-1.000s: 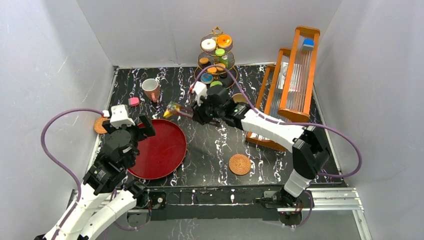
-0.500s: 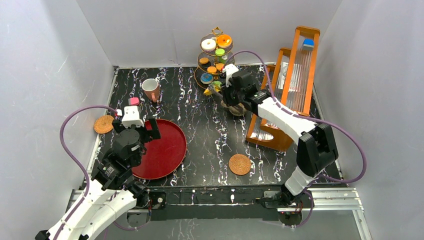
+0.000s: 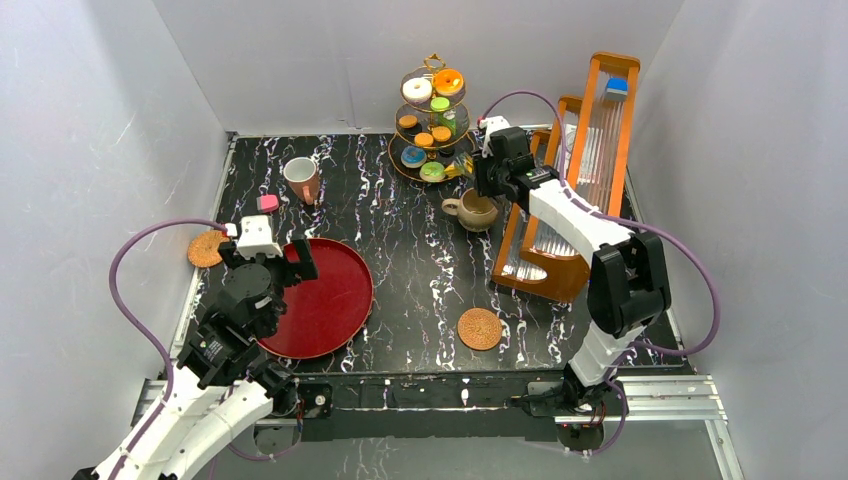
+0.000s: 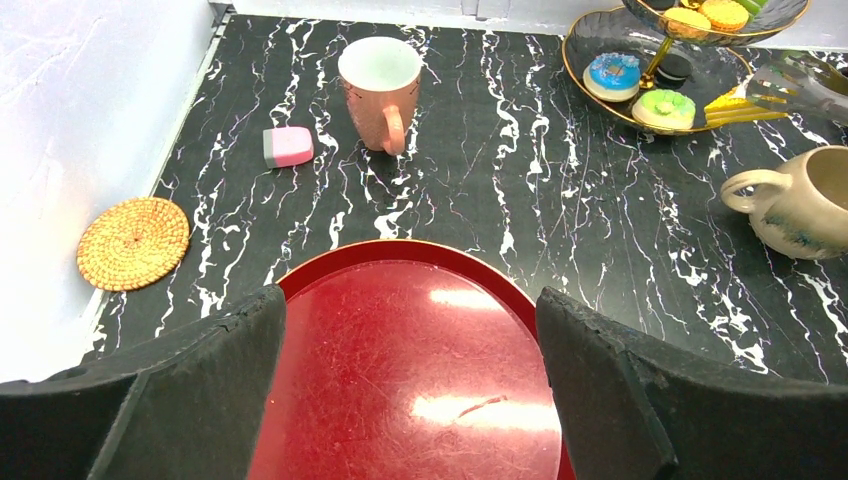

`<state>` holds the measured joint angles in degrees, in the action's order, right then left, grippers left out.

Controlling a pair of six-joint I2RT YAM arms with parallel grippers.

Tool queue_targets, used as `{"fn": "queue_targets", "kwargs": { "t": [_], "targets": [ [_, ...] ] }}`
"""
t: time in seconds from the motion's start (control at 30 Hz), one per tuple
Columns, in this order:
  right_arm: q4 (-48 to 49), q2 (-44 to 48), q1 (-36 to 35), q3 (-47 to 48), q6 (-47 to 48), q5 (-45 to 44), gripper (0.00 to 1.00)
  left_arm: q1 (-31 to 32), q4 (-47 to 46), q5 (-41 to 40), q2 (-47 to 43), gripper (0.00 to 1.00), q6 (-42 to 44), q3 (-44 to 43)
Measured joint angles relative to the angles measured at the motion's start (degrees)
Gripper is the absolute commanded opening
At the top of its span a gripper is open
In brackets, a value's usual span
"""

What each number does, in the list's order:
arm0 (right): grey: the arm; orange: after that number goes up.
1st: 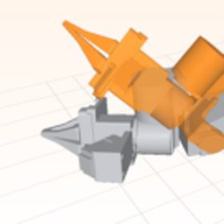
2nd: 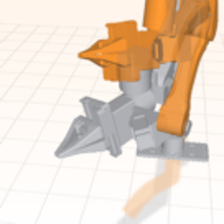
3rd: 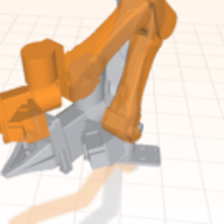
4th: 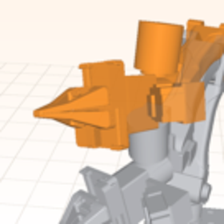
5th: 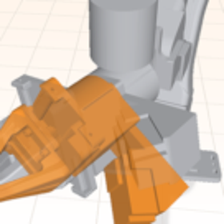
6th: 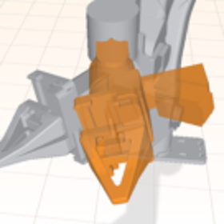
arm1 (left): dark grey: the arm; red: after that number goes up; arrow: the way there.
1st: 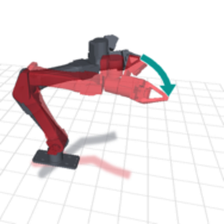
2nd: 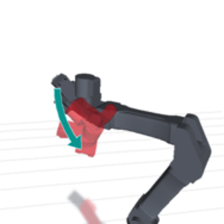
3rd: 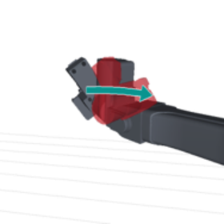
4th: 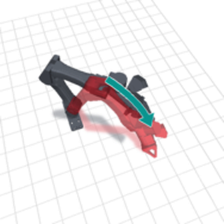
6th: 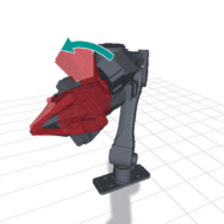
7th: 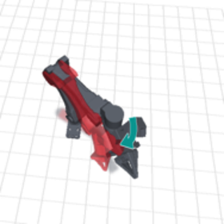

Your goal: Serve the afternoon tea

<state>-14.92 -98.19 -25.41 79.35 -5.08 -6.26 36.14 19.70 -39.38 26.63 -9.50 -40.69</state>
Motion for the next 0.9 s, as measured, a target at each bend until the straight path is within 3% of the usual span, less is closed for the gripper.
{"fn": "queue_targets", "kwargs": {
  "t": [0.9],
  "targets": [
    [6.08, -3.93, 4.24, 2.01, -4.87, 1.75, 0.38, 0.0, 0.0, 0.83, 0.87, 0.92, 0.37, 0.15]
  ]
}}
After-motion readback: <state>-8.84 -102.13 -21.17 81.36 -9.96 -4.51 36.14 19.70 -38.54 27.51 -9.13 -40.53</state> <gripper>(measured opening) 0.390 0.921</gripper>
